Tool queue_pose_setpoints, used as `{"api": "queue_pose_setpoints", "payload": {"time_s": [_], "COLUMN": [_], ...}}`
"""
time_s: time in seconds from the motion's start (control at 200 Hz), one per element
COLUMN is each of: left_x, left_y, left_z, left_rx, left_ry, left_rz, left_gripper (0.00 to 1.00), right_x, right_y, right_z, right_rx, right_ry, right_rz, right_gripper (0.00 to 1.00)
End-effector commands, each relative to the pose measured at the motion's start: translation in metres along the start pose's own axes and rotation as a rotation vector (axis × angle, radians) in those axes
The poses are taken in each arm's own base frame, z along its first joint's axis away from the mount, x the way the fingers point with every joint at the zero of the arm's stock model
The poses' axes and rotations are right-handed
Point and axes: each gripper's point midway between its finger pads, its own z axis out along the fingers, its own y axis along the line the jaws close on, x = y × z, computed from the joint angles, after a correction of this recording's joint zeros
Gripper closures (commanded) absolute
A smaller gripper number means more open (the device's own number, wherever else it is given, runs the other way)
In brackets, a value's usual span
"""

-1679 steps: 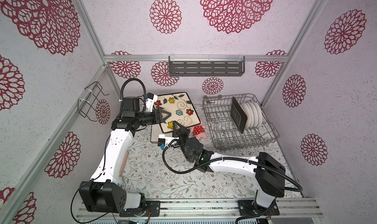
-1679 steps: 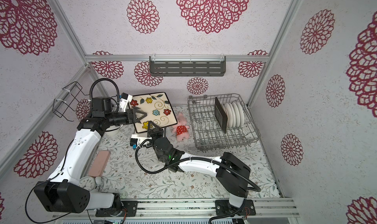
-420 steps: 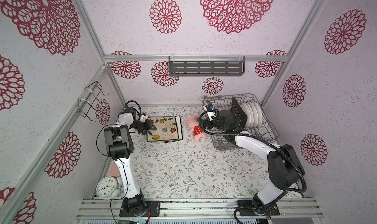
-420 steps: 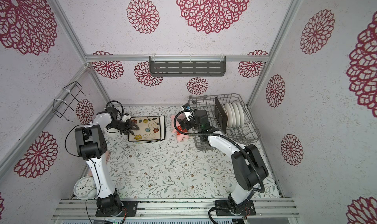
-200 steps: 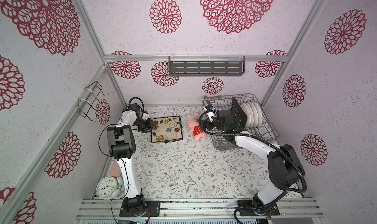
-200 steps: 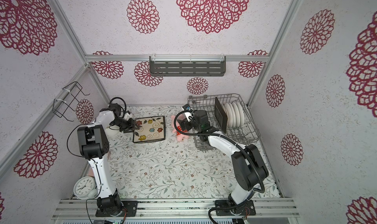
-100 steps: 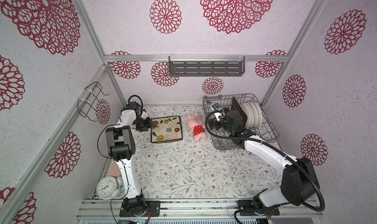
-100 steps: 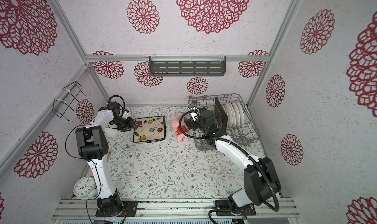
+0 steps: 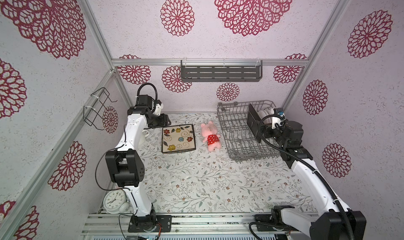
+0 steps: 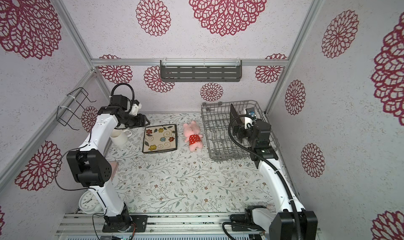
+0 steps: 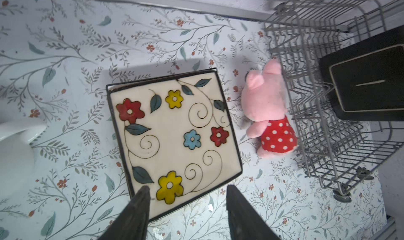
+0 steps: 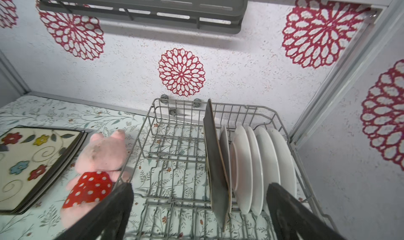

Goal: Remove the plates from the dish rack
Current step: 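Open the left gripper and raise it while the right gripper moves to the rack, then close the right gripper on the dark square plate's edge in the rack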

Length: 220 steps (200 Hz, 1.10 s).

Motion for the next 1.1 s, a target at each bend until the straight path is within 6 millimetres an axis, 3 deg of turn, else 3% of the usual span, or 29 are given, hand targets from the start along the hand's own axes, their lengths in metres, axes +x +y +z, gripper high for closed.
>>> {"api": "queue_pose_setpoints", "payload": {"time_s": [0.0,0.195,0.485,0.73,0.74,0.755,0.765,1.096], "left_x": [0.002,0.003,0.004,0.026,0.027,0.029,0.03,0.038], "left_y": [-0.019,-0.04,-0.098,-0.137,-0.138,-0.14,-0.141,-0.157], "left_z": [-0.014,-0.034,-0.086,-0.119,-0.12,-0.121,-0.122,-0.144], "left_rx": [0.034,0.07,0.164,0.277,0.284,0.295,0.304,0.354], "left_ry": [-0.016,-0.047,-0.137,-0.208,-0.21,-0.213,-0.219,-0.31], "left_rz": [0.048,0.068,0.176,0.303,0.307,0.313,0.318,0.38], "left_gripper": [0.41,0.4,0.37,0.29,0.24,0.06,0.0,0.03], "right_x": [-0.005,0.035,0.07,0.082,0.082,0.082,0.082,0.083], "right_y": [0.004,-0.013,-0.021,-0.028,-0.028,-0.028,-0.028,-0.025], "right_z": [-0.005,0.011,0.028,0.043,0.044,0.044,0.045,0.058], "right_rx": [-0.091,-0.119,-0.125,-0.107,-0.106,-0.108,-0.11,-0.147], "right_ry": [-0.029,0.059,0.017,-0.025,-0.025,-0.029,-0.031,-0.091], "right_rz": [0.047,0.046,0.028,0.006,0.006,0.008,0.008,0.009], "right_gripper": [0.01,0.02,0.07,0.08,0.08,0.08,0.08,0.09]}}
